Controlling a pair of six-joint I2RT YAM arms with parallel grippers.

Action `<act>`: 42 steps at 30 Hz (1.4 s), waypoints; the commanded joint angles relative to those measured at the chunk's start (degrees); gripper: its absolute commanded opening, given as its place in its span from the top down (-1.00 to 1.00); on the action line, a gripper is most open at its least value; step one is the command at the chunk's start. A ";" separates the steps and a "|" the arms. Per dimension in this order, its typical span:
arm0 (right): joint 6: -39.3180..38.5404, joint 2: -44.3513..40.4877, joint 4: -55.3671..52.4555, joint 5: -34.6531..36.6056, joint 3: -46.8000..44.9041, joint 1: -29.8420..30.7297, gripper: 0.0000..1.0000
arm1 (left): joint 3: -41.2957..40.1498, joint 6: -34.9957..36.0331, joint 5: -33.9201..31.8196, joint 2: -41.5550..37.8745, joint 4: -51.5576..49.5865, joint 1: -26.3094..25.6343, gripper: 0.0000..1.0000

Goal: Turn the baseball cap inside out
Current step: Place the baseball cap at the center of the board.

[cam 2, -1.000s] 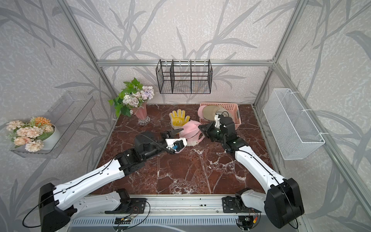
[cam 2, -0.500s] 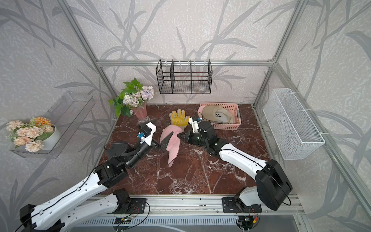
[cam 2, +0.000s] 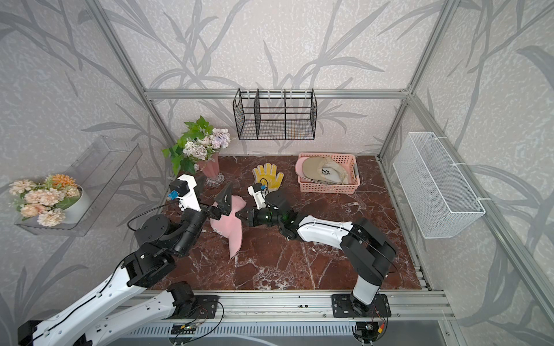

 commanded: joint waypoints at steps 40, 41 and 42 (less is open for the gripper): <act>-0.59 6.34 15.87 29.97 -20.35 8.01 0.61 | -0.55 -2.61 2.35 4.79 -2.48 1.37 -0.98; -0.69 5.77 15.44 30.18 -20.35 7.93 0.32 | -0.52 -2.74 2.43 4.79 -2.61 1.38 -0.98; -1.32 5.03 14.81 30.21 -20.46 7.84 0.09 | -0.53 -2.93 2.52 4.85 -2.82 1.45 -0.98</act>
